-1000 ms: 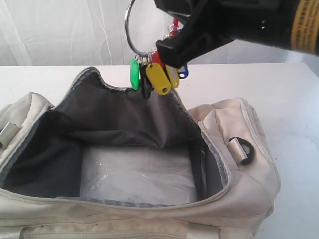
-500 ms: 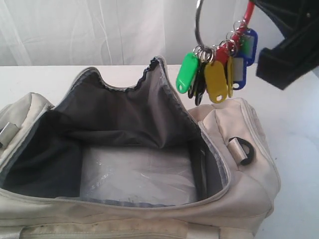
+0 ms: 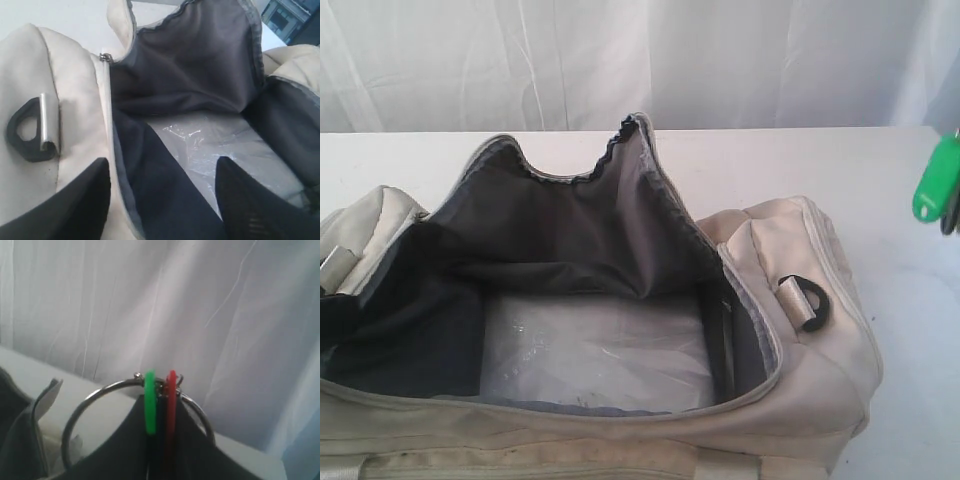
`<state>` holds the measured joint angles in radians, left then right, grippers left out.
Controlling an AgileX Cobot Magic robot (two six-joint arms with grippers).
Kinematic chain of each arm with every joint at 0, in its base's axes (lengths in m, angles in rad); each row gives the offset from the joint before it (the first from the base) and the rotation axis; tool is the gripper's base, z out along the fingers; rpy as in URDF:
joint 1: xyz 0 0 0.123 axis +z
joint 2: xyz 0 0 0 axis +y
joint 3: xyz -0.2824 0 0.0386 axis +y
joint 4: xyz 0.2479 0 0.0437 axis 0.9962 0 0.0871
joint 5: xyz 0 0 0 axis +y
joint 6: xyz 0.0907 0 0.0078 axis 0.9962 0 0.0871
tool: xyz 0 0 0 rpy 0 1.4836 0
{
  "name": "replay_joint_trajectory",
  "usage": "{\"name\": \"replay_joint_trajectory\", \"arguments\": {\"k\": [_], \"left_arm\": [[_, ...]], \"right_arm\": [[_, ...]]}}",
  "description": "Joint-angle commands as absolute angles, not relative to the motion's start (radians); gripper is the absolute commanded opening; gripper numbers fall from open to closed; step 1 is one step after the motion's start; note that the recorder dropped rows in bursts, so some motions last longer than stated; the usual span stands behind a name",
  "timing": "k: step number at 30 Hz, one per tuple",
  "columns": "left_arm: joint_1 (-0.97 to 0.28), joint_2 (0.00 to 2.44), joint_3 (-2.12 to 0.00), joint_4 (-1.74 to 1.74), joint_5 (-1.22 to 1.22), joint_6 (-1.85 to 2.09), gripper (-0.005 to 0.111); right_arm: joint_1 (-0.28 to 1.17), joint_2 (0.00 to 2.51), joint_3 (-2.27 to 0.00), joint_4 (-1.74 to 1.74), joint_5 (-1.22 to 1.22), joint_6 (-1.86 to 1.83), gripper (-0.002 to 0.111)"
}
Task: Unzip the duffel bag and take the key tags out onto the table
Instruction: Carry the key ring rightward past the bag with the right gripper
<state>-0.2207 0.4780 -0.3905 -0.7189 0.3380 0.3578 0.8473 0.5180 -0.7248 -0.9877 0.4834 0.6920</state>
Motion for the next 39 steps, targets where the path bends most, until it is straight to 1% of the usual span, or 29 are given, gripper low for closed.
{"name": "replay_joint_trajectory", "arguments": {"k": [1, 3, 5, 7, 10, 15, 17, 18, 25, 28, 32, 37, 39], "left_arm": [[-0.222, 0.613, -0.415, -0.78, 0.316, 0.445, 0.064], [-0.222, 0.664, -0.42, -0.777, 0.311, 0.45, 0.064], [-0.222, 0.715, -0.428, -0.777, 0.306, 0.452, 0.064], [-0.222, 0.753, -0.432, -0.777, 0.306, 0.452, 0.059], [-0.222, 0.796, -0.432, -0.772, 0.306, 0.452, 0.044], [-0.222, 0.827, -0.432, -0.698, 0.297, 0.452, 0.012], [-0.222, 0.827, -0.432, -0.659, 0.286, 0.452, 0.002], [-0.222, 0.827, -0.432, -0.634, 0.276, 0.452, 0.0], [-0.222, 0.827, -0.432, -0.485, 0.245, 0.441, 0.0], [-0.222, 0.827, -0.432, -0.33, 0.274, 0.358, 0.0], [-0.222, 0.827, -0.432, 0.0, 0.349, 0.062, 0.0], [-0.222, 0.825, -0.436, 0.532, 0.489, -0.485, 0.0], [-0.222, 0.825, -0.454, 0.63, 0.544, -0.574, 0.0]], "right_arm": [[0.846, 0.501, -0.719, -0.771, 0.509, 0.471, 0.0], [0.846, 0.5, -0.719, -0.771, 0.524, 0.471, 0.0], [0.846, 0.502, -0.719, -0.768, 0.604, 0.471, 0.0], [0.846, 0.502, -0.719, -0.763, 0.689, 0.471, 0.0], [0.846, 0.496, -0.719, -0.763, 0.74, 0.471, 0.0], [0.846, 0.484, -0.719, -0.777, 0.725, 0.467, 0.0], [0.846, 0.482, -0.719, -0.783, 0.73, 0.467, 0.0], [0.846, 0.482, -0.719, -0.785, 0.734, 0.467, 0.0], [0.846, 0.48, -0.719, -0.792, 0.784, 0.467, 0.0], [0.846, 0.48, -0.719, -0.813, 0.819, 0.467, 0.0], [0.846, 0.48, -0.719, -0.815, 0.844, 0.467, 0.0], [0.846, 0.48, -0.719, -0.815, 0.844, 0.467, 0.0], [0.846, 0.48, -0.719, -0.81, 0.84, 0.467, 0.0]]}}
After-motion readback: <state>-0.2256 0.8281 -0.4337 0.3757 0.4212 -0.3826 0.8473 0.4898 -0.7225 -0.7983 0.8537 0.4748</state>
